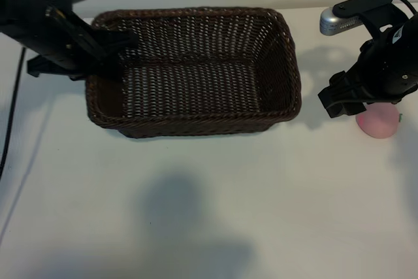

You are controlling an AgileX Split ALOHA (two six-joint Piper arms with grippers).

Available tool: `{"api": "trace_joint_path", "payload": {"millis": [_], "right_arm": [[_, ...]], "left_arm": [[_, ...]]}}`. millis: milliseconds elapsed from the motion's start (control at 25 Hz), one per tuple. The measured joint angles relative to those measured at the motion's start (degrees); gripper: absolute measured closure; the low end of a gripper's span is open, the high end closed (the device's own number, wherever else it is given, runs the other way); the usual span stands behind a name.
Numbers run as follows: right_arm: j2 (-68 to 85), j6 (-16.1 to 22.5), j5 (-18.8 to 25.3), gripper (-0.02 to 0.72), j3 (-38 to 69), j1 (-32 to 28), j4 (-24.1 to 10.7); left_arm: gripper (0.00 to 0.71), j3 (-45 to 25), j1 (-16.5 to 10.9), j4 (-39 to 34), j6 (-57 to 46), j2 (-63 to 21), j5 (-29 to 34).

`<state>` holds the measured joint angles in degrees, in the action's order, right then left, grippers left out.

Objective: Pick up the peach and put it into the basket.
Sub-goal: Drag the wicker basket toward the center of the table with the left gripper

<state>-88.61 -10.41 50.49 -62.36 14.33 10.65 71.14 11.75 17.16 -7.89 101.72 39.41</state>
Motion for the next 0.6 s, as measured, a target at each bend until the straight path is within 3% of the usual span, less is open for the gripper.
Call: {"api": "trace_joint_path", "payload": {"millis": [320, 600], "right_arm": [[0.0, 0.0, 0.1, 0.108, 0.0, 0.0, 0.0], [0.0, -0.1, 0.1, 0.108, 0.0, 0.0, 0.0]], "left_arm": [[0.549, 4.8, 3.2, 3.5, 2.3, 6.6, -2.5], [0.549, 8.8, 3.2, 3.5, 2.1, 9.6, -2.7]]}}
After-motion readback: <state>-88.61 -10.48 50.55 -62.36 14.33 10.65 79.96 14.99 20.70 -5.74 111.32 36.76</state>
